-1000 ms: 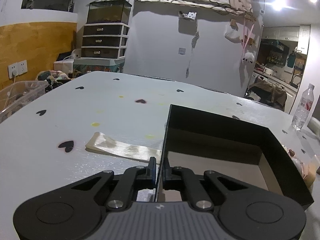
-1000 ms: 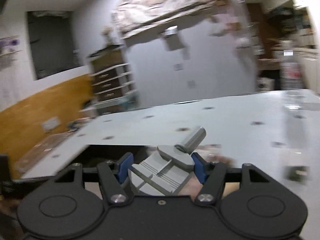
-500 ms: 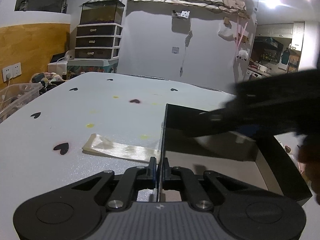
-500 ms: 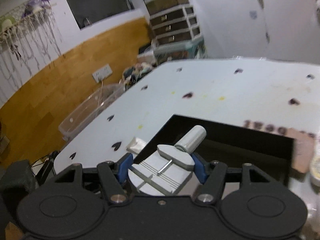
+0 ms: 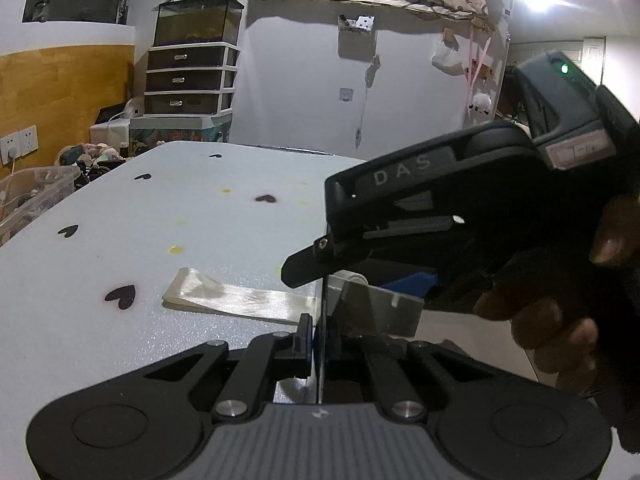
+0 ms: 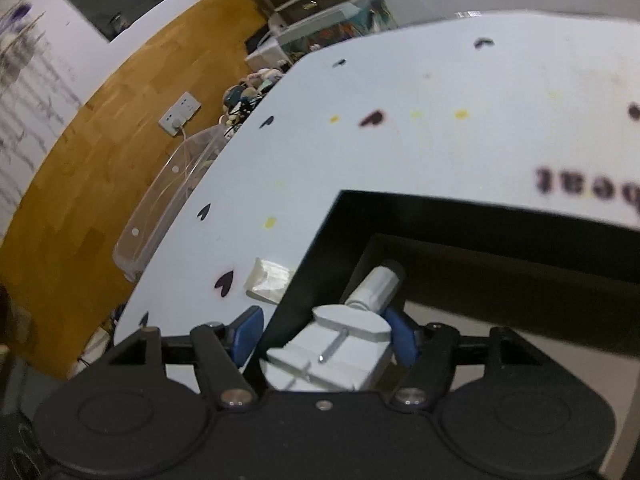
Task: Organize rigid objects
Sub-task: 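Grasp the grey watch-strap tool with the right gripper and lift it, then lower the grey strap tool into the black box and open the right gripper, then grasp the wooden oval case with the right gripper, then place the wooden oval case into the black box with the right gripper, then grasp the pink scissors with the right gripper and lift them, then lower the pink scissors into the black box and open the right gripper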
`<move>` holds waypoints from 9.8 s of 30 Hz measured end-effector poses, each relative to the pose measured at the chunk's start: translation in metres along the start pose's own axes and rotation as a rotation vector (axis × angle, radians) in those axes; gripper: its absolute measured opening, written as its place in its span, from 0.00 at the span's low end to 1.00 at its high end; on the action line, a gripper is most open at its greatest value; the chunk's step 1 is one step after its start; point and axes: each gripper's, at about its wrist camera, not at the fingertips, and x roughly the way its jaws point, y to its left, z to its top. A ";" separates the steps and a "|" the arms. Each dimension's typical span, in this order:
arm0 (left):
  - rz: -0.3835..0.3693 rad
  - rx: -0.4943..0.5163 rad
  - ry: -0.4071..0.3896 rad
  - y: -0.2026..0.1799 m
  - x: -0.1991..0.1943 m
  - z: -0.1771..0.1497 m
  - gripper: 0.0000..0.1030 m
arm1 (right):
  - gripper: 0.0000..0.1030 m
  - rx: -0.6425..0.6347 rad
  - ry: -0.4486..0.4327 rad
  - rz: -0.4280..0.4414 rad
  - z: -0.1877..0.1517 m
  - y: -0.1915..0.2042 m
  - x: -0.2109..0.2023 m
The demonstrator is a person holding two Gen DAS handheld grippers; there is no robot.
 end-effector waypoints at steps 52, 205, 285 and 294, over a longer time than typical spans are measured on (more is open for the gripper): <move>-0.017 0.020 0.023 0.002 0.006 0.005 0.06 | 0.34 -0.104 0.139 -0.141 -0.002 -0.004 -0.008; -0.039 0.028 0.062 0.007 0.017 0.017 0.07 | 0.93 -0.176 -0.350 -0.422 -0.098 -0.132 -0.176; -0.035 0.023 0.065 0.005 0.021 0.017 0.07 | 0.16 -0.061 -0.522 -0.370 -0.072 -0.103 -0.219; -0.035 0.030 0.058 0.005 0.019 0.019 0.07 | 0.16 -0.334 -0.313 -0.160 -0.049 -0.045 -0.151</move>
